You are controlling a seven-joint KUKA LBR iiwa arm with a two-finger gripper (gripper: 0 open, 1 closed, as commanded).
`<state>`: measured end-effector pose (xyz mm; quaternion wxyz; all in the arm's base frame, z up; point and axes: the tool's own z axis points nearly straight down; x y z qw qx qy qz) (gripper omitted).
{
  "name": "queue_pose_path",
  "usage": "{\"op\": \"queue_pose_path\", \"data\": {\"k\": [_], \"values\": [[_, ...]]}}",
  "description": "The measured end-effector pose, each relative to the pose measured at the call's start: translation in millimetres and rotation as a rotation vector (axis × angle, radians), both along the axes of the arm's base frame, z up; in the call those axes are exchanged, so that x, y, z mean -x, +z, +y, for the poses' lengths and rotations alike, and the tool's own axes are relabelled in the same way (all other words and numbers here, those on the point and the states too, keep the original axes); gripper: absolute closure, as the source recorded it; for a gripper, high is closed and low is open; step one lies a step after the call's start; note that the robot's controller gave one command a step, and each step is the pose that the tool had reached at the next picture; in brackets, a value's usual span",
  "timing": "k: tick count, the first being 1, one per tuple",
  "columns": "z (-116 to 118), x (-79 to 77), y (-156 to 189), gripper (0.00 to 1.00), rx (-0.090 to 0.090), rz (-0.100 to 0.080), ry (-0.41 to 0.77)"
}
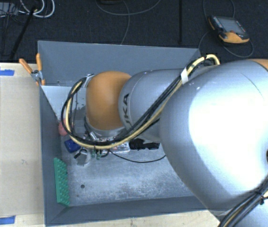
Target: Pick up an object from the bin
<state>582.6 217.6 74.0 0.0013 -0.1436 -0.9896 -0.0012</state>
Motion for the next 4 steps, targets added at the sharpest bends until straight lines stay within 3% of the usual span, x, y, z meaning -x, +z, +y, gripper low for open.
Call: {"op": "queue_pose_path", "data": {"k": [1, 2, 3, 4], "values": [[-13, 4.6, 151, 1.00, 0.000, -0.010, 0.013], [-62, 66.3, 80, 1.00, 0.004, 0.005, 0.334], [-15, 45.1, 55, 1.00, 0.000, -0.004, 1.081], [-8, 41.7, 165, 1.00, 0.002, -0.014, 1.076]]}}
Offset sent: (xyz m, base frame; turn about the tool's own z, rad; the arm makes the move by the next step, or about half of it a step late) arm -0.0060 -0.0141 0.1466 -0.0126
